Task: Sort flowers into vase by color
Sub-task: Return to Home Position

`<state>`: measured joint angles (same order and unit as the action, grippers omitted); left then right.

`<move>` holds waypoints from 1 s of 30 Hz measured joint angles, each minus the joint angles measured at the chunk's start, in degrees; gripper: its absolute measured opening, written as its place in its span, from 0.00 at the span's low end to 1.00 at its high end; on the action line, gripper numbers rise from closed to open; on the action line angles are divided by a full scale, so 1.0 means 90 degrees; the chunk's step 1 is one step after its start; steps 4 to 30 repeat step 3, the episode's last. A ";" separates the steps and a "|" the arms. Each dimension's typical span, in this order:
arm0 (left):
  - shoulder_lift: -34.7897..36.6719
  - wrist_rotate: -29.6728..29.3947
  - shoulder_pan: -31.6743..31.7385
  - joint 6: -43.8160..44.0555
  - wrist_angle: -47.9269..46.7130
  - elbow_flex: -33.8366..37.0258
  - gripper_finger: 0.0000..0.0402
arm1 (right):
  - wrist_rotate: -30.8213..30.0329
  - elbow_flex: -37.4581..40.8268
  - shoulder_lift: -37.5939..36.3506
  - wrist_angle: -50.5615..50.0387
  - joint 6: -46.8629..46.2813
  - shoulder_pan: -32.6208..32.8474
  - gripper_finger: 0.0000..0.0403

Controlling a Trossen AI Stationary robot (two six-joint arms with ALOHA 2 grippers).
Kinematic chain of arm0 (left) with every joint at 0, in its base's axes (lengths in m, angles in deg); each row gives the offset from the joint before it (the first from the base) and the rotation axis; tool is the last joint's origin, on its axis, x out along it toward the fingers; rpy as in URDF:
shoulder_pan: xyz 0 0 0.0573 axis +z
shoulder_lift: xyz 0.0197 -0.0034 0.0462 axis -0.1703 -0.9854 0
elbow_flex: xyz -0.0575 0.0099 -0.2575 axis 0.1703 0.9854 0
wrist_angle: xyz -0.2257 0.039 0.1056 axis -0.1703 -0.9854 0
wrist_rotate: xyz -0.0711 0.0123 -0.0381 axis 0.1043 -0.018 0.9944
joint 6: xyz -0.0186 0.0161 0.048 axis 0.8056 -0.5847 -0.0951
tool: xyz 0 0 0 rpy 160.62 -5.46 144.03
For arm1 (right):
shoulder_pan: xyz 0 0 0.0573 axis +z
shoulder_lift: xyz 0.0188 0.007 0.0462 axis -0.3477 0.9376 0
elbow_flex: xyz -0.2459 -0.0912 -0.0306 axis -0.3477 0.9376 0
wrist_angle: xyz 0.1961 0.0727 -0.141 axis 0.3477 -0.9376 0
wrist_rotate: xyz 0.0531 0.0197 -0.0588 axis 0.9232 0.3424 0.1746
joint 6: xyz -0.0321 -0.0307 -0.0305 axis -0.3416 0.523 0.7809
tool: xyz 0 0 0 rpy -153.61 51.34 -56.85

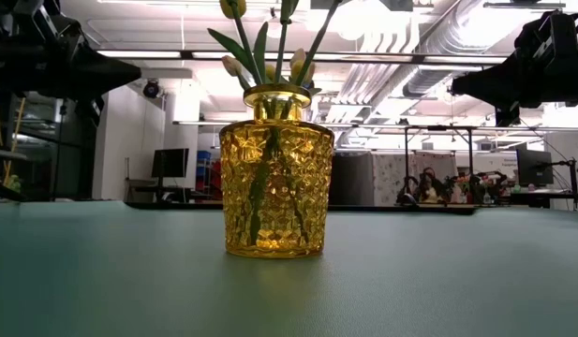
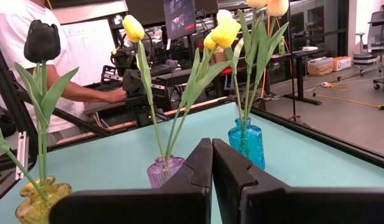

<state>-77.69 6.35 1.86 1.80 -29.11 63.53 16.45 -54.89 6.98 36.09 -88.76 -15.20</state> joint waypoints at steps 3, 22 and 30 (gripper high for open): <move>0.0001 -0.0001 0.0000 0.0000 0.0000 0.0000 0.00 | 0.0000 0.0001 -0.0001 0.0000 0.0000 0.0001 0.00; 0.0001 -0.0001 0.0000 0.0000 0.0000 0.0000 0.00 | 0.0000 0.0001 -0.0001 0.0000 0.0000 0.0001 0.00; 0.0001 -0.0001 0.0000 0.0000 0.0000 0.0000 0.00 | 0.0000 0.0001 -0.0001 0.0000 0.0000 0.0001 0.00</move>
